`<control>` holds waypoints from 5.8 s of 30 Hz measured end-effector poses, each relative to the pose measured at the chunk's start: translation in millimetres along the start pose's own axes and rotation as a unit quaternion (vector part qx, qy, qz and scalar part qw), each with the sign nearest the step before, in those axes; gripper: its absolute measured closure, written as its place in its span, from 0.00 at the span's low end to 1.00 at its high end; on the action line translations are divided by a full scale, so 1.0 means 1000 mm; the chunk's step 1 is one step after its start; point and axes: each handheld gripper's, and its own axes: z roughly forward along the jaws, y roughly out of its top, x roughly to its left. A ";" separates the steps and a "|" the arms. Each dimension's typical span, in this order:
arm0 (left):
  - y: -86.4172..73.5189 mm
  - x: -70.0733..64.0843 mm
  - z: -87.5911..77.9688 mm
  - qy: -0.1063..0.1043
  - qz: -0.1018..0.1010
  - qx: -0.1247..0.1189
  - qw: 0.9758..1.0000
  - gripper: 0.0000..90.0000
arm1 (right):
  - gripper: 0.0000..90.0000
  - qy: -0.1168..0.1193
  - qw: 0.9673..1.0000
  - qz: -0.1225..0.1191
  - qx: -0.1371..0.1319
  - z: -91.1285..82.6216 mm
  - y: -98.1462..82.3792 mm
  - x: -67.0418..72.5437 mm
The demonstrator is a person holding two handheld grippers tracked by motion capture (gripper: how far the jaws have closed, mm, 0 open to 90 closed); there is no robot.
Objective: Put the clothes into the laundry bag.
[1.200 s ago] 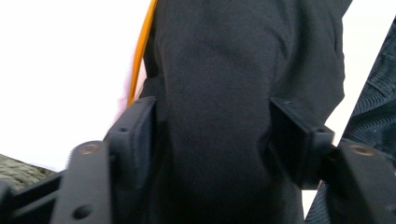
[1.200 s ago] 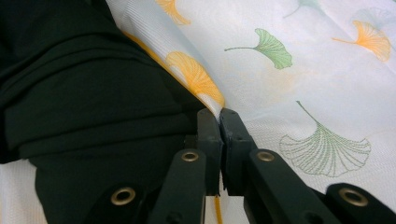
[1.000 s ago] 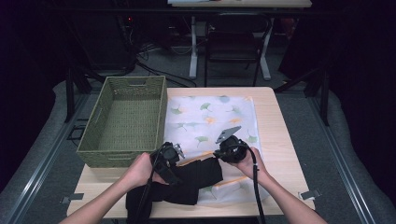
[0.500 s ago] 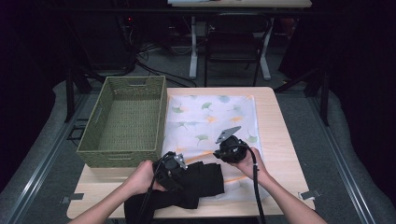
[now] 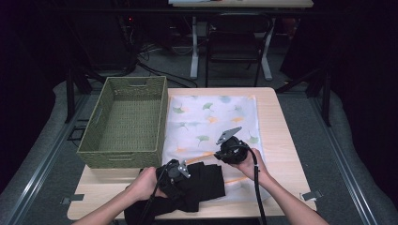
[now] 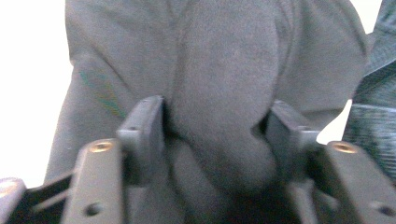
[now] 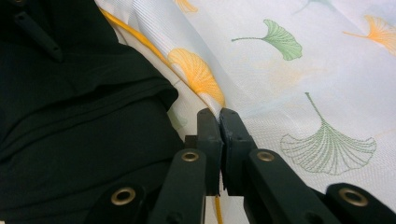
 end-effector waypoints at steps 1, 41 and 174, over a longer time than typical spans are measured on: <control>0.000 0.000 0.000 0.000 0.000 0.000 1.000 0.61 | 0.98 0.000 1.000 0.000 0.000 0.000 0.000 0.000; 0.016 0.008 0.004 0.062 -0.069 -0.021 0.995 0.28 | 0.98 0.014 0.999 0.022 -0.028 -0.013 0.002 0.002; 0.026 0.027 0.025 0.142 -0.120 -0.177 0.966 0.82 | 0.98 0.062 0.995 0.048 -0.061 -0.019 0.007 0.012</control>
